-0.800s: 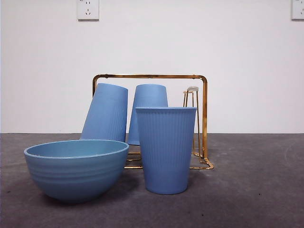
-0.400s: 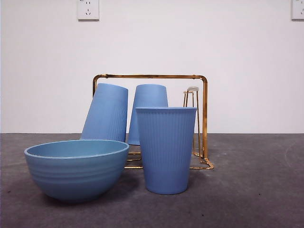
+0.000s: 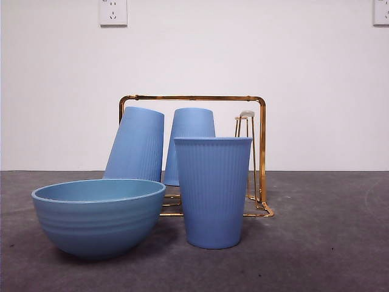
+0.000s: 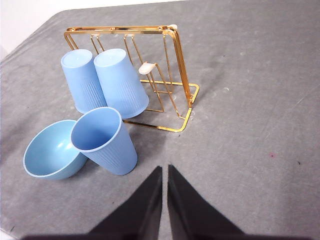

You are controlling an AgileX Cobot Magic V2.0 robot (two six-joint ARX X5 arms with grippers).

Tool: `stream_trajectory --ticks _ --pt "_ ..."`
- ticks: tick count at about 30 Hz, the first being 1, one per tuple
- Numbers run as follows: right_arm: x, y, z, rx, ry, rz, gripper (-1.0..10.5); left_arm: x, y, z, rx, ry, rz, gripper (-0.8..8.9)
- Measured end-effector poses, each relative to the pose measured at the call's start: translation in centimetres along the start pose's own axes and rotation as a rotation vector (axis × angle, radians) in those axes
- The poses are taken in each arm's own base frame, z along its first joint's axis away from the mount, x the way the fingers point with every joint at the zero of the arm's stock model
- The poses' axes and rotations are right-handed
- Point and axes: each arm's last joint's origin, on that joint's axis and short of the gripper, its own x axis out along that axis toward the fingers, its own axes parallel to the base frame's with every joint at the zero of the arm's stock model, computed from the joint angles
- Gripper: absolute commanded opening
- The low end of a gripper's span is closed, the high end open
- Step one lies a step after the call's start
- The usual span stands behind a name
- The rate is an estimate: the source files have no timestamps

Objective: Right arm lift cup from the cupboard, then place it on the right of the bowl

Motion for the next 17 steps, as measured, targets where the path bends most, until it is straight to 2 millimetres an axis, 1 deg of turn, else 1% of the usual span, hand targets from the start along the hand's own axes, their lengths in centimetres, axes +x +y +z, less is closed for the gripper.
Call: stream_trajectory --ticks 14,17 --pt "0.0 0.01 0.02 0.0 -0.002 0.0 0.2 0.0 0.0 0.0 0.0 0.0 0.0 0.09" --pt "0.17 -0.09 0.16 0.011 -0.042 -0.015 0.2 0.0 0.0 0.0 0.0 0.0 0.0 0.09"
